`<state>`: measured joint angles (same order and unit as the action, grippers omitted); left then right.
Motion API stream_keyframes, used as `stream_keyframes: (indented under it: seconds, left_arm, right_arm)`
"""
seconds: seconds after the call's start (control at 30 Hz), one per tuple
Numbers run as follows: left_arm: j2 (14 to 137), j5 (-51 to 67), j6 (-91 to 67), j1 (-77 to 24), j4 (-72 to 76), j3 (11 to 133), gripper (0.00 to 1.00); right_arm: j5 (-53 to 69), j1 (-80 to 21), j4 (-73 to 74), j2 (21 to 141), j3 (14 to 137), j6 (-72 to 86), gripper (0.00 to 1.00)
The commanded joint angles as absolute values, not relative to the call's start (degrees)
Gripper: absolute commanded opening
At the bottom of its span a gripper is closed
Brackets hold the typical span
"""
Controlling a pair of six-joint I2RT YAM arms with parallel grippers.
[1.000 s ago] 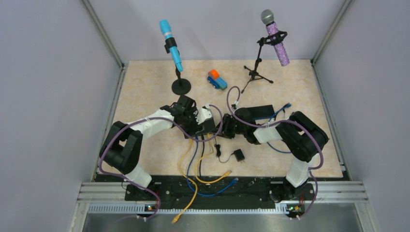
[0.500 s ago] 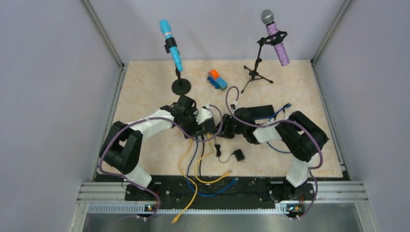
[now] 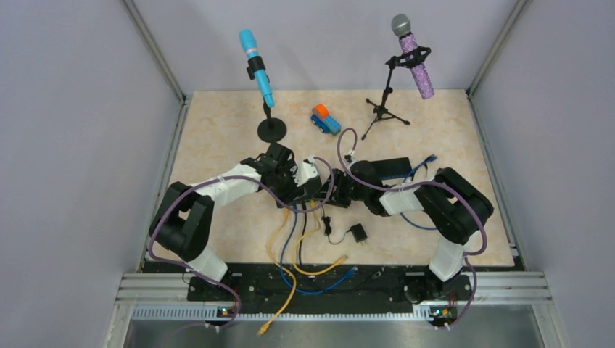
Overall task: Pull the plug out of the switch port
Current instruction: Pull the power from the switch port.
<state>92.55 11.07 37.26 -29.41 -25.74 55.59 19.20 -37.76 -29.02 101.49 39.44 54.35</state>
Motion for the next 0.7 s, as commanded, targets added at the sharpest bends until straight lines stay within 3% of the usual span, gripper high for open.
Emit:
stream_keyframes:
  seconds: [0.0,0.4,0.53,0.67]
  left_arm:
    - [95.74,12.37,36.63,-28.98,-29.88,54.12,0.77]
    - [95.25,11.44,36.89,-29.05,-28.91,53.53,0.81]
    - [95.81,11.59,36.75,-29.08,-29.54,53.83,0.79]
    - [95.76,11.34,36.91,-29.02,-29.61,53.79,0.78]
  right_arm:
    - [16.08,-37.90,-24.29,101.32,38.89,52.55,0.55]
    - [17.51,-37.93,-25.64,102.64,39.14,54.11,0.53]
    - [17.78,-37.89,-26.09,102.86,38.90,54.34,0.43]
    - [17.50,-37.91,-25.96,102.73,38.51,54.50,0.40]
